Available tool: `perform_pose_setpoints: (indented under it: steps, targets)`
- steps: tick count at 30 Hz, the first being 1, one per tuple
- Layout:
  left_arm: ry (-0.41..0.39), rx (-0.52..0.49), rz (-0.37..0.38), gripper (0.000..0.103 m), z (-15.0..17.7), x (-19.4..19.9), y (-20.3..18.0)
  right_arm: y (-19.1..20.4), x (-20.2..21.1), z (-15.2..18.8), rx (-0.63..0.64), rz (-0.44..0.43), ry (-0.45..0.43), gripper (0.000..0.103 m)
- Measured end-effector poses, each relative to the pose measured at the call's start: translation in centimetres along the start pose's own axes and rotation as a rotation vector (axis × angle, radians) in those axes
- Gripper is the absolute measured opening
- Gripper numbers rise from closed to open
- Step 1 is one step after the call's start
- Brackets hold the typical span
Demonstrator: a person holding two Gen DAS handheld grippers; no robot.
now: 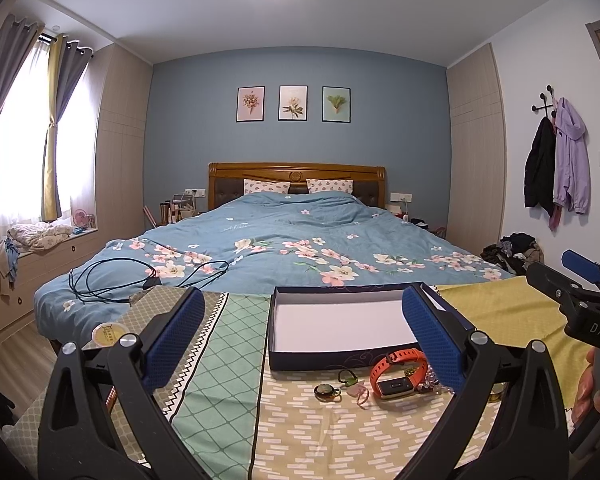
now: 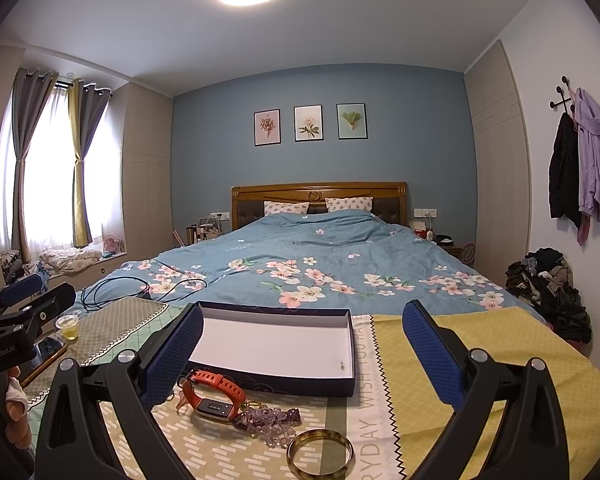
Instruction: Organize jewelry
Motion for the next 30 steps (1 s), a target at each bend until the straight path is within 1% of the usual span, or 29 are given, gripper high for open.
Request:
perform_pose_setpoints:
  steps: [30]
  targets:
    - [0.007,0.003,0.009,0.097,0.04,0.20,-0.40,0.04,-0.01,0.15,-0.009,-0.003,0.005,0.096]
Point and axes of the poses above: each gripper's, at about its wrist camera, not at the fingertips, and x roughly against the way its jaws point, y to its left, z to its underside, the point moved 10 cm from there along -x, roughly the way its jaws point, and after that the axes turned 9 degrees about x, right-handed, at the moved point
